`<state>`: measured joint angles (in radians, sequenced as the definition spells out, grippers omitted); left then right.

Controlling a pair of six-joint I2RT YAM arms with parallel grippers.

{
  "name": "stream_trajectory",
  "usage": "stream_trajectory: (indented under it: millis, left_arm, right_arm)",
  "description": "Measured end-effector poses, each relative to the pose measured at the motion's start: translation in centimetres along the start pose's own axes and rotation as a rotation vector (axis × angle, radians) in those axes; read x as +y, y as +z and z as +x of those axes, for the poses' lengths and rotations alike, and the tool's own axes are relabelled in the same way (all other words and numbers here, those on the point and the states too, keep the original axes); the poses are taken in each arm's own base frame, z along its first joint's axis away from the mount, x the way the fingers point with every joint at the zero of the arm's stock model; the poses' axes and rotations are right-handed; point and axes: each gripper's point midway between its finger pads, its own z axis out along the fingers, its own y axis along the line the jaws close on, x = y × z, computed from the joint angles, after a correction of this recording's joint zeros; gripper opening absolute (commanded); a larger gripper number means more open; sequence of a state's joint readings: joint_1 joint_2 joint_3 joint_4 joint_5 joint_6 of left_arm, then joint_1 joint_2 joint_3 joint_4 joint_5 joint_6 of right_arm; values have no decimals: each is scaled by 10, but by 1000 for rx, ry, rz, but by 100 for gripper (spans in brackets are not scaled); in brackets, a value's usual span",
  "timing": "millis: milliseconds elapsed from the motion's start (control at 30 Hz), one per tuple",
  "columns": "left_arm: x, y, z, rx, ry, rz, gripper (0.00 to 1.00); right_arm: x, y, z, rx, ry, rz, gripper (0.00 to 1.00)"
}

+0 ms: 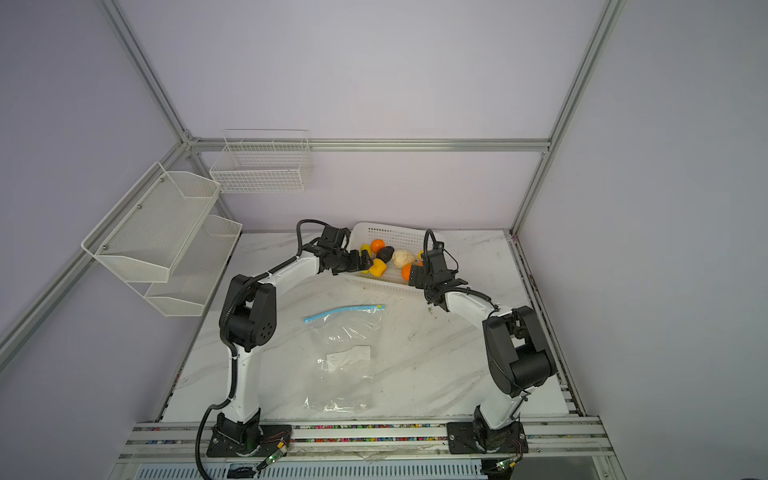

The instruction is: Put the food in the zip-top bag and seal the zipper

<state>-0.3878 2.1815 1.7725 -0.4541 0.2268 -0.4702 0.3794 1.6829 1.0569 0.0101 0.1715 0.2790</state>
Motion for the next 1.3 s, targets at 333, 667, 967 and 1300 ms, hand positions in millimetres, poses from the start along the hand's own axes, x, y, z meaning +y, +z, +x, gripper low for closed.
stream_trajectory:
  millis: [333, 667, 967, 1300]
  left_arm:
    - [-3, -46, -29, -112, 78, -97, 100]
    - [9, -14, -6, -30, 48, -100, 100]
    - [33, -7, 12, 35, 108, -226, 100]
    - [36, -34, -19, -22, 129, -264, 100]
  right_arm:
    - [11, -6, -16, -3, 2, -33, 98]
    - [4, 2, -32, -12, 14, 4, 98]
    - [-2, 24, -37, 16, 18, 33, 97]
    - [10, 10, -75, -56, 15, 2, 97]
